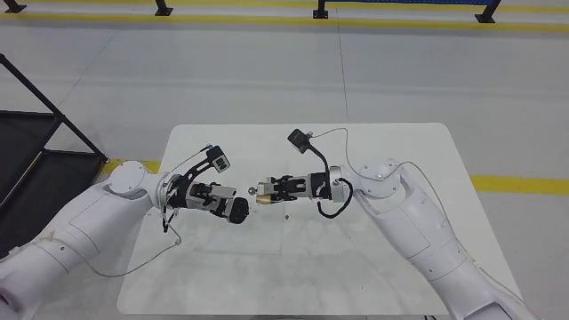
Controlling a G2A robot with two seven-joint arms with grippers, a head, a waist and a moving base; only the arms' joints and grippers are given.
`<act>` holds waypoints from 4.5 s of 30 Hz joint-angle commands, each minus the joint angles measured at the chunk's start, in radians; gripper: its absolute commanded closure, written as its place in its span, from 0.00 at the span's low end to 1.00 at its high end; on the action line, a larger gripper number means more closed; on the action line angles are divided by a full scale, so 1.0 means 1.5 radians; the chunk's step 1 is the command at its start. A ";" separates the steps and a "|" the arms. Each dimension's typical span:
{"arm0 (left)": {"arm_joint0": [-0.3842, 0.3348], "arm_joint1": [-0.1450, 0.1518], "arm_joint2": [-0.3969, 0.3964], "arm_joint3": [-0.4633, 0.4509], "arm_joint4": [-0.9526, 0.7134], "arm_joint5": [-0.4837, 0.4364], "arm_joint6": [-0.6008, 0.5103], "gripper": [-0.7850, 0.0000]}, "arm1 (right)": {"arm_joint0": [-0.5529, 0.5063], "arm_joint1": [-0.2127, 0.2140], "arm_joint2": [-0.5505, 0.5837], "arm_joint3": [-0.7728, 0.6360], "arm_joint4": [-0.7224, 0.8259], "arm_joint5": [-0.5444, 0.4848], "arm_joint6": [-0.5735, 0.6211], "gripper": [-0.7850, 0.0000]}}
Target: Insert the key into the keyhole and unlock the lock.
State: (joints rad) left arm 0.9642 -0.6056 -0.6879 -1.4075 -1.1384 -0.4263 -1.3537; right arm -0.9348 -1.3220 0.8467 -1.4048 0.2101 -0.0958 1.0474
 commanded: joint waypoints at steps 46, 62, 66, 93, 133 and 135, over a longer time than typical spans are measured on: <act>0.024 -0.073 -0.076 0.034 0.151 -0.061 0.034 0.70 | -0.057 0.021 0.047 -0.038 0.016 -0.005 0.032 1.00; 0.039 -0.092 -0.108 0.036 0.172 -0.059 0.032 0.81 | -0.057 0.021 0.047 -0.038 0.016 -0.005 0.032 1.00; 0.042 -0.097 -0.114 0.036 0.173 -0.057 0.030 0.82 | -0.057 0.021 0.047 -0.038 0.016 -0.005 0.032 1.00; 0.067 -0.114 -0.157 0.012 0.290 -0.116 0.090 1.00 | -0.057 0.021 0.047 -0.038 0.016 -0.005 0.032 1.00; 0.147 -0.078 -0.208 -0.057 0.484 -0.296 0.269 1.00 | -0.057 0.021 0.047 -0.038 0.016 -0.005 0.032 1.00; 0.149 -0.077 -0.210 -0.059 0.485 -0.301 0.274 1.00 | -0.057 0.021 0.047 -0.038 0.016 -0.005 0.032 1.00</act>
State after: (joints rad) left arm 1.1865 -0.7213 -1.0011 -1.4944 -0.4112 -0.8745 -0.9458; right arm -1.0196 -1.2898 0.9172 -1.4621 0.2338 -0.1026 1.0948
